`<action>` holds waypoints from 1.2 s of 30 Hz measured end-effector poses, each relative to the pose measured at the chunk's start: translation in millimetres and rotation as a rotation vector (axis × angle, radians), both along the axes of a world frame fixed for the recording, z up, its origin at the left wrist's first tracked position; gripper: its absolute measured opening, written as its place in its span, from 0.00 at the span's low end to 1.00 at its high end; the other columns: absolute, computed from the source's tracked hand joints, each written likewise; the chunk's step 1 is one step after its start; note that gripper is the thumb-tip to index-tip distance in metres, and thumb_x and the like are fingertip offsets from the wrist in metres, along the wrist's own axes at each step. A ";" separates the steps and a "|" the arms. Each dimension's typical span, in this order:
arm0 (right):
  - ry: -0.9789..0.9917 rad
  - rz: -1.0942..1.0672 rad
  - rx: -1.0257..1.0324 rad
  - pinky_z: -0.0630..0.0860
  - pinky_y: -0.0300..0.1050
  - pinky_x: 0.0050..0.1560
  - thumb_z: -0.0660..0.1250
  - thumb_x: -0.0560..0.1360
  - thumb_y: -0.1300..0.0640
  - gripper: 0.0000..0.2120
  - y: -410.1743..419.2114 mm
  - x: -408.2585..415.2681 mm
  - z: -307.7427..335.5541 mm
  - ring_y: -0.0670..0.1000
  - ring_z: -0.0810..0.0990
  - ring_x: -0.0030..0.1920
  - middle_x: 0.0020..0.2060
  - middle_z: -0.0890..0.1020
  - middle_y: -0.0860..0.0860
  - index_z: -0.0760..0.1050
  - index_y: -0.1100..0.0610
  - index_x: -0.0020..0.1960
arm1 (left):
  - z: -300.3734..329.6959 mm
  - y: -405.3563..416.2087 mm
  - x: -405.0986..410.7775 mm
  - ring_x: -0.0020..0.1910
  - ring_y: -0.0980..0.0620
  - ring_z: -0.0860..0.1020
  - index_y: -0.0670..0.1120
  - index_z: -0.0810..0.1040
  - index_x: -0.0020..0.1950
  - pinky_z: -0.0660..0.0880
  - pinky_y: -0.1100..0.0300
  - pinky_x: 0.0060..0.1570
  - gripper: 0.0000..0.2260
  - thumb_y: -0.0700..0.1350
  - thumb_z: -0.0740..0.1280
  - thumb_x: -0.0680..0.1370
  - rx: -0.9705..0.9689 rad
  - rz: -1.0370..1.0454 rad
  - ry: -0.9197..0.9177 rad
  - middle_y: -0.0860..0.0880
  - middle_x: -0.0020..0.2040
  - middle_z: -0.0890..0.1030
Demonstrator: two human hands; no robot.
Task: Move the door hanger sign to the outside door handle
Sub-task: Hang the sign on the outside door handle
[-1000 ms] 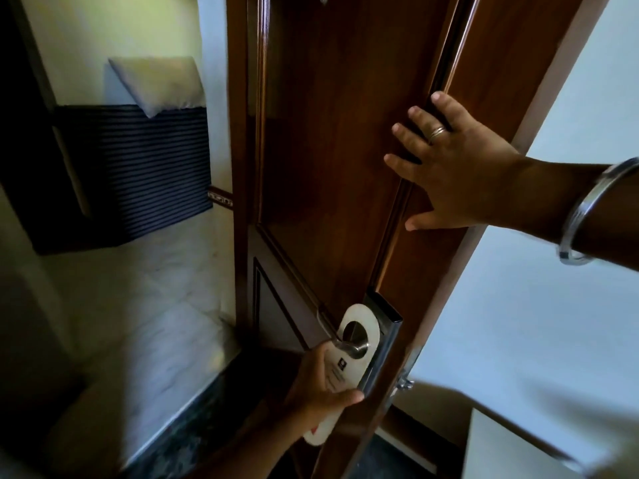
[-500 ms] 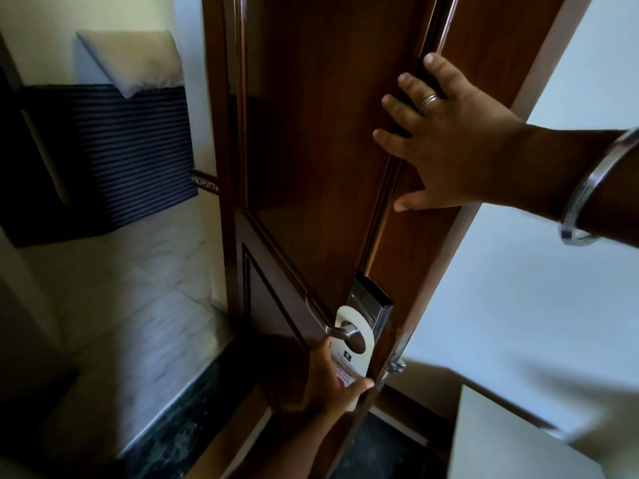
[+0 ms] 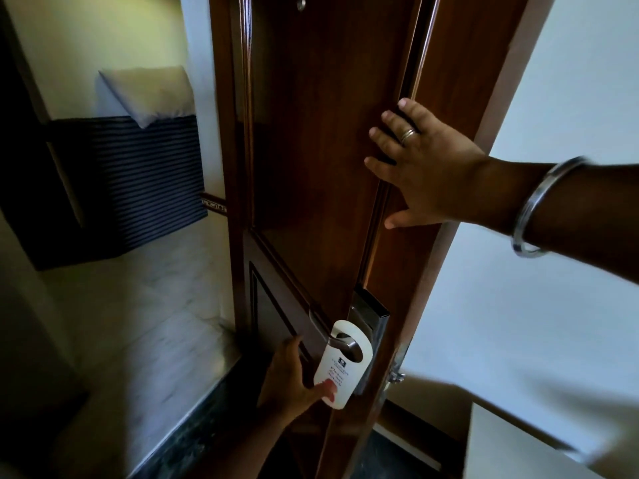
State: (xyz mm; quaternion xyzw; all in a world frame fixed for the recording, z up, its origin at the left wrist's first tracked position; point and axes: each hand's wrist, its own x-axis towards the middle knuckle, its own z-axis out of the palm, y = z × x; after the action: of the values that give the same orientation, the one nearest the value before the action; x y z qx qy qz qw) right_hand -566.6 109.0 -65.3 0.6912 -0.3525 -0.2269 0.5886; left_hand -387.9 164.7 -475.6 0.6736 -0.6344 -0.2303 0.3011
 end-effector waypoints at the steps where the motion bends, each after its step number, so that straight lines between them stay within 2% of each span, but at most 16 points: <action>1: -0.006 0.003 -0.004 0.35 0.67 0.74 0.39 0.68 0.21 0.50 1.2 -0.1 1.0 0.65 0.42 0.79 0.80 0.45 0.60 0.41 0.50 0.81 | 17.9 -9.3 11.2 0.73 0.45 0.68 0.53 0.56 0.77 0.71 0.49 0.67 0.50 0.72 0.72 0.62 -0.135 -0.040 -0.084 0.45 0.76 0.67; 3: -0.024 0.004 -0.005 0.34 0.67 0.74 0.40 0.69 0.21 0.50 1.8 -0.8 0.1 0.65 0.41 0.79 0.80 0.44 0.60 0.41 0.51 0.81 | 53.8 -27.1 25.1 0.69 0.47 0.72 0.51 0.63 0.73 0.74 0.49 0.65 0.41 0.71 0.69 0.67 -0.345 -0.174 -0.265 0.46 0.71 0.73; 4: -0.033 0.003 0.001 0.34 0.67 0.74 0.40 0.69 0.21 0.50 1.8 0.1 1.1 0.65 0.41 0.79 0.80 0.44 0.60 0.41 0.51 0.81 | 71.7 -35.3 28.5 0.67 0.48 0.73 0.51 0.65 0.71 0.75 0.48 0.64 0.37 0.71 0.66 0.69 -0.383 -0.267 -0.358 0.46 0.69 0.75; 8: -0.051 -0.015 -0.008 0.33 0.67 0.74 0.43 0.70 0.22 0.51 0.2 1.1 -3.5 0.65 0.40 0.79 0.80 0.43 0.61 0.41 0.54 0.81 | 107.1 -54.3 21.5 0.55 0.51 0.75 0.49 0.75 0.59 0.75 0.51 0.54 0.27 0.70 0.57 0.76 -0.266 -0.602 -0.670 0.49 0.57 0.78; 10: -0.058 -0.021 -0.002 0.33 0.67 0.74 0.44 0.70 0.22 0.52 -1.0 1.6 -4.1 0.66 0.40 0.79 0.80 0.43 0.62 0.40 0.56 0.81 | 111.8 -58.4 12.9 0.49 0.50 0.76 0.47 0.77 0.54 0.74 0.54 0.47 0.24 0.67 0.56 0.79 -0.209 -0.674 -0.661 0.47 0.51 0.79; 12: -0.058 -0.025 0.001 0.32 0.67 0.73 0.44 0.70 0.22 0.52 -2.1 0.8 -5.6 0.66 0.39 0.79 0.80 0.43 0.62 0.40 0.56 0.80 | 110.3 -61.0 5.9 0.44 0.47 0.78 0.44 0.79 0.50 0.74 0.53 0.43 0.23 0.63 0.56 0.80 -0.167 -0.703 -0.603 0.45 0.47 0.81; 15: -0.065 -0.012 0.001 0.32 0.67 0.73 0.44 0.70 0.22 0.52 -6.6 -2.2 -8.1 0.66 0.39 0.79 0.80 0.42 0.63 0.40 0.57 0.80 | 102.3 -64.4 0.7 0.39 0.46 0.79 0.43 0.79 0.45 0.77 0.50 0.44 0.23 0.61 0.56 0.81 -0.186 -0.729 -0.546 0.44 0.41 0.81; 20: -0.056 -0.039 -0.009 0.34 0.66 0.75 0.43 0.71 0.23 0.51 -3.2 -1.2 -4.4 0.66 0.39 0.79 0.80 0.42 0.63 0.40 0.56 0.80 | 95.1 -71.9 2.4 0.45 0.50 0.80 0.46 0.79 0.49 0.75 0.49 0.57 0.23 0.62 0.53 0.81 -0.265 -0.716 -0.589 0.47 0.45 0.83; 22: -0.054 -0.047 0.002 0.34 0.65 0.75 0.43 0.71 0.23 0.50 1.0 2.5 -3.3 0.66 0.39 0.79 0.80 0.42 0.62 0.40 0.55 0.80 | 95.4 -70.9 6.0 0.47 0.50 0.80 0.47 0.79 0.48 0.72 0.50 0.60 0.22 0.61 0.54 0.81 -0.264 -0.734 -0.596 0.47 0.46 0.83; 29: -0.039 -0.076 0.038 0.36 0.64 0.76 0.43 0.74 0.27 0.45 31.0 34.7 -4.6 0.65 0.40 0.79 0.80 0.43 0.61 0.43 0.55 0.81 | 97.7 -43.3 34.6 0.46 0.53 0.79 0.45 0.80 0.49 0.72 0.56 0.50 0.20 0.60 0.58 0.81 -0.187 -0.682 -0.567 0.48 0.48 0.84; 31: -0.042 -0.090 0.056 0.37 0.64 0.76 0.44 0.76 0.28 0.44 41.7 52.1 -3.4 0.65 0.41 0.79 0.80 0.45 0.61 0.44 0.55 0.81 | 101.1 -30.2 48.2 0.51 0.51 0.79 0.46 0.80 0.51 0.75 0.52 0.56 0.23 0.62 0.55 0.80 -0.181 -0.656 -0.586 0.47 0.50 0.84; 34: -0.068 -0.067 0.093 0.39 0.64 0.76 0.46 0.76 0.29 0.44 60.5 82.9 -0.8 0.65 0.43 0.79 0.80 0.47 0.61 0.47 0.58 0.81 | 106.1 -8.4 74.9 0.61 0.47 0.78 0.46 0.81 0.57 0.68 0.49 0.70 0.26 0.63 0.53 0.79 -0.178 -0.617 -0.623 0.45 0.57 0.84; 36: -0.106 -0.027 0.132 0.40 0.62 0.77 0.47 0.75 0.27 0.47 73.7 103.8 -0.1 0.65 0.44 0.79 0.80 0.48 0.62 0.47 0.60 0.80 | 109.8 6.5 94.3 0.64 0.46 0.77 0.47 0.81 0.59 0.70 0.49 0.68 0.26 0.64 0.55 0.79 -0.113 -0.553 -0.633 0.46 0.60 0.83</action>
State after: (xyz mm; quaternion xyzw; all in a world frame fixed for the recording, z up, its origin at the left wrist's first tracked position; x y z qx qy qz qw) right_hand -462.7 182.7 -65.4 0.7350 -0.3766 -0.2206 0.5190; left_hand -293.6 171.3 -365.7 0.4981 -0.8640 -0.0491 0.0547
